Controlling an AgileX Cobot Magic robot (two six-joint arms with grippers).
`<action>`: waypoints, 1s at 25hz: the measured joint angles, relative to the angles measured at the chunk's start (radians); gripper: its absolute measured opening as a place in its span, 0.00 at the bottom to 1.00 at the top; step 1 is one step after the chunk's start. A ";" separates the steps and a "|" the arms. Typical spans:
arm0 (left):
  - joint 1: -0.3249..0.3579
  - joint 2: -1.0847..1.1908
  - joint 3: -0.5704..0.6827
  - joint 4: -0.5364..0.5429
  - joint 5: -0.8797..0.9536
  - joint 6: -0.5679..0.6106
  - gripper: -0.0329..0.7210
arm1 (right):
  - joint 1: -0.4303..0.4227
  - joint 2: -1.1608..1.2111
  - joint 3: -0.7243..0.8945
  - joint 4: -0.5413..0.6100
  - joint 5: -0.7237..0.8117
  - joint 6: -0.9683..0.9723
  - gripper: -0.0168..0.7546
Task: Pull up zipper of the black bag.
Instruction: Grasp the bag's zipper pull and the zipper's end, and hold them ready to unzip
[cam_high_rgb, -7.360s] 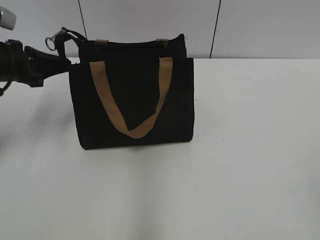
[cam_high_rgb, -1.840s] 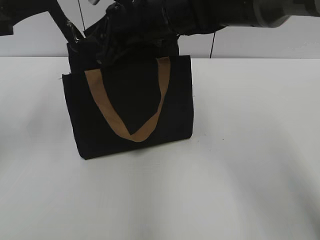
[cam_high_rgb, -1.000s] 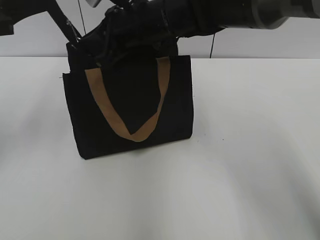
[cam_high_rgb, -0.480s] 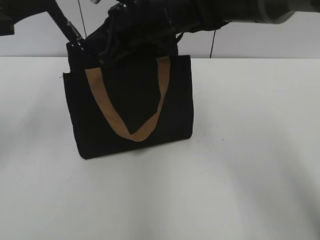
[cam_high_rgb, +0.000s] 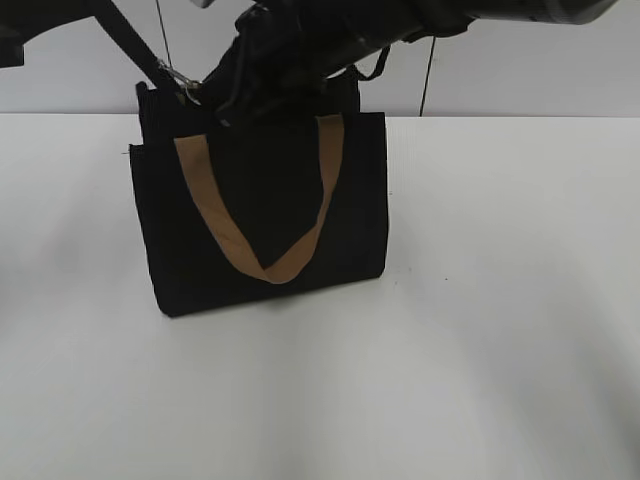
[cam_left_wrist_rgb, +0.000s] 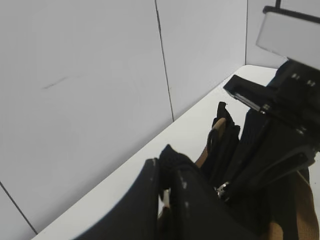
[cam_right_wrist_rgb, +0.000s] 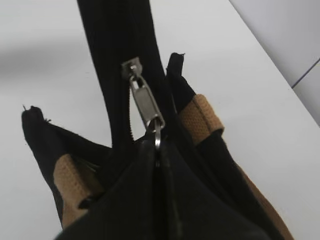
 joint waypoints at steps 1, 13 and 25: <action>0.000 0.000 0.000 0.000 0.000 0.000 0.07 | 0.000 -0.005 -0.001 -0.019 -0.001 0.021 0.00; -0.001 -0.017 0.000 0.008 0.000 0.003 0.07 | 0.000 -0.036 -0.007 -0.370 0.027 0.336 0.00; -0.003 -0.018 0.002 0.012 0.000 0.004 0.07 | 0.003 -0.091 -0.008 -0.600 0.109 0.527 0.00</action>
